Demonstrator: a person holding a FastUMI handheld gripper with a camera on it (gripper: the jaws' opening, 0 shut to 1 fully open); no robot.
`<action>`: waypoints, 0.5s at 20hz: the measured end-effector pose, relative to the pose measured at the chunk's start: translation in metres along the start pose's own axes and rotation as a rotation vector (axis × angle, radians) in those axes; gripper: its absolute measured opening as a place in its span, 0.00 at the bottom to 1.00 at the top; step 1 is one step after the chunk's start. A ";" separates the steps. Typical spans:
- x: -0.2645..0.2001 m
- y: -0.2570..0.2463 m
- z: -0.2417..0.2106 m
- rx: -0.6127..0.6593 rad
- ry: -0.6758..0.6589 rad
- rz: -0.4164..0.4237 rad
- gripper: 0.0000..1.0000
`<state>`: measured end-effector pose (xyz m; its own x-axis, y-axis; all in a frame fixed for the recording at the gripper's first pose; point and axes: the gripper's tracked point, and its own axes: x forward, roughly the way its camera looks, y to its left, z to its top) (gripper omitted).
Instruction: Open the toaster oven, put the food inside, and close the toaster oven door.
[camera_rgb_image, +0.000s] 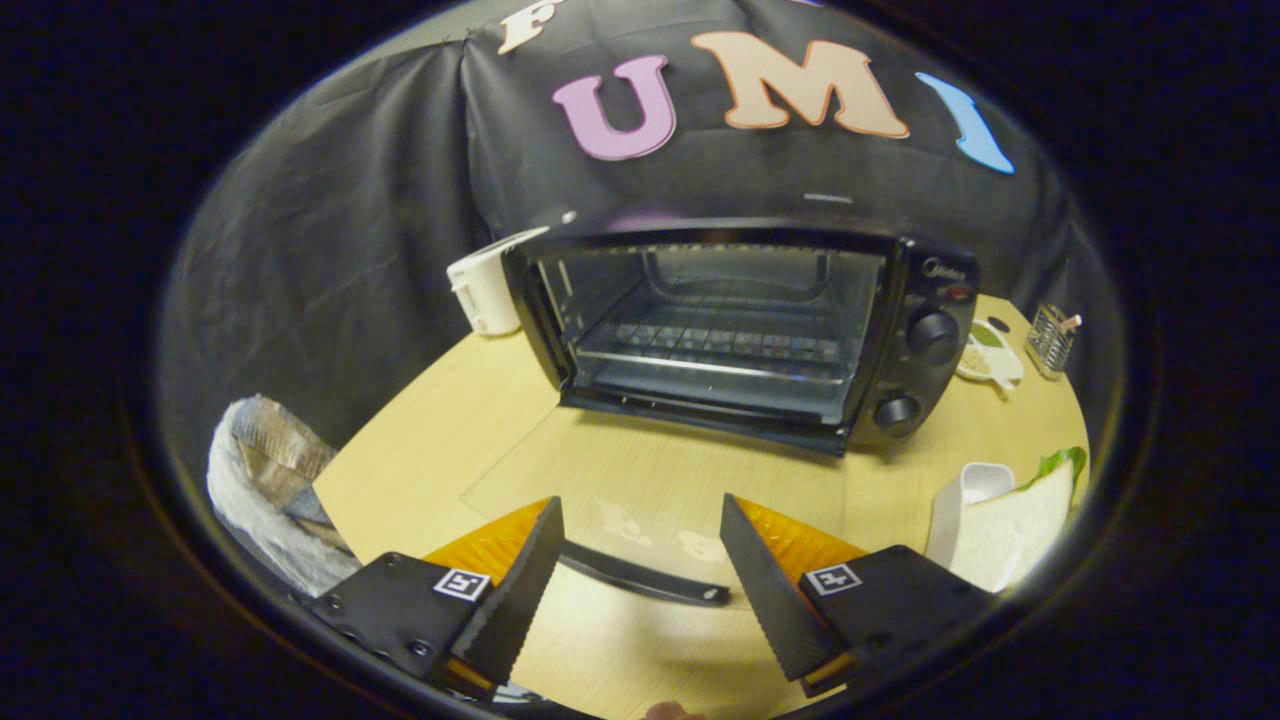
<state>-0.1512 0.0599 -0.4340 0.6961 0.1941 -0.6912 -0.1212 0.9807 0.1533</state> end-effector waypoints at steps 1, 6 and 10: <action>-0.004 -0.009 0.013 0.012 -0.029 -0.012 0.98; -0.026 -0.078 0.067 0.059 -0.163 -0.131 0.98; -0.055 -0.166 0.079 0.113 -0.213 -0.284 0.98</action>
<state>-0.1132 -0.1154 -0.3659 0.8241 -0.1062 -0.5564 0.1683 0.9838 0.0616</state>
